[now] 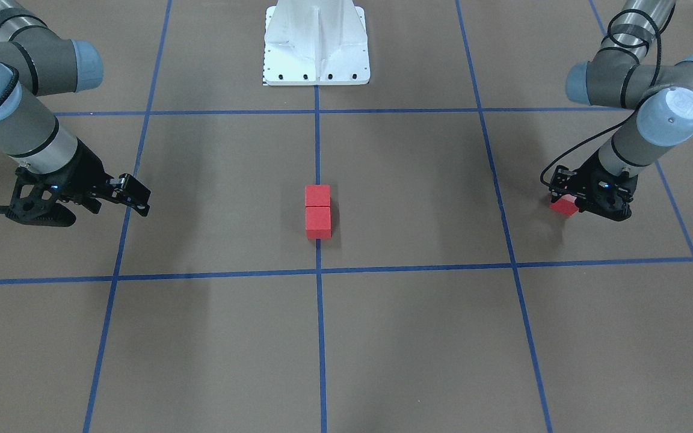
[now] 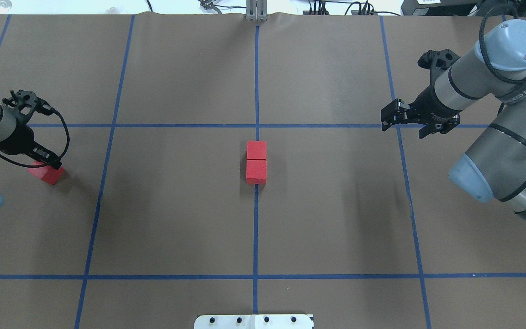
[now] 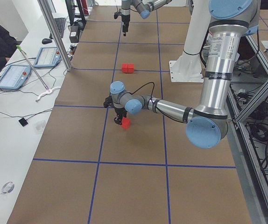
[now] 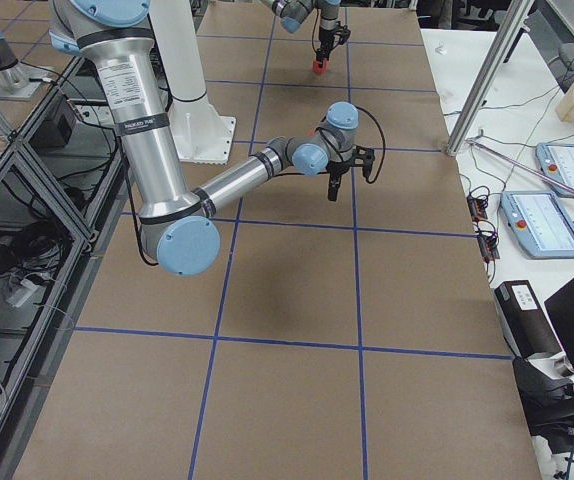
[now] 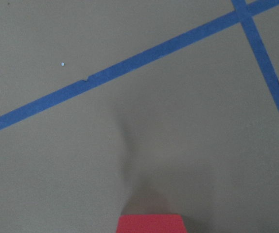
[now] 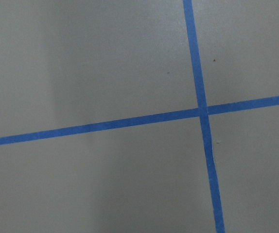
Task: Form red blocks into L shape at center
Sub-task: 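Grasp the last red cube with the left gripper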
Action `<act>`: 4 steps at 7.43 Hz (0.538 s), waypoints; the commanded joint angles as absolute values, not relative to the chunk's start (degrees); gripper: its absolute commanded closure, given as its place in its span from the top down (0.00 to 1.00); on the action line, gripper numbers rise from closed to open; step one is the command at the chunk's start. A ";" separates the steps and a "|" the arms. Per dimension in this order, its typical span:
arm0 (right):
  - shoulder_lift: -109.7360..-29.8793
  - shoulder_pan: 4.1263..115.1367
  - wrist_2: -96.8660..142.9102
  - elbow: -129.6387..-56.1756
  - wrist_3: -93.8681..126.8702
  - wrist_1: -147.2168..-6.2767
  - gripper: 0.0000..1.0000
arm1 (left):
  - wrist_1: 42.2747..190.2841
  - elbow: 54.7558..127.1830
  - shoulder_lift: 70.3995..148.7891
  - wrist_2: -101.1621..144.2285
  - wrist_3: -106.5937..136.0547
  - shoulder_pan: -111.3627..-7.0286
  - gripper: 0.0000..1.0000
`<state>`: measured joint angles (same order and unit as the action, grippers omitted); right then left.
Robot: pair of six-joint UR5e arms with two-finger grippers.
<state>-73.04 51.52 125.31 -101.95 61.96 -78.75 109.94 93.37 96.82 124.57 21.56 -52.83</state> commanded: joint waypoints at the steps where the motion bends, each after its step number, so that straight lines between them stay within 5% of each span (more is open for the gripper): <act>1: -72.95 51.50 125.33 -102.04 61.96 -78.75 0.99 | 109.51 93.43 97.12 125.24 21.53 -52.82 0.00; 4: -72.86 51.33 125.25 -101.87 61.96 -78.75 0.99 | 94.10 100.26 105.07 124.28 45.66 -53.35 0.00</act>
<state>-72.88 51.41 125.32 -101.91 61.96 -78.75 101.30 97.25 100.54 124.80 32.16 -53.21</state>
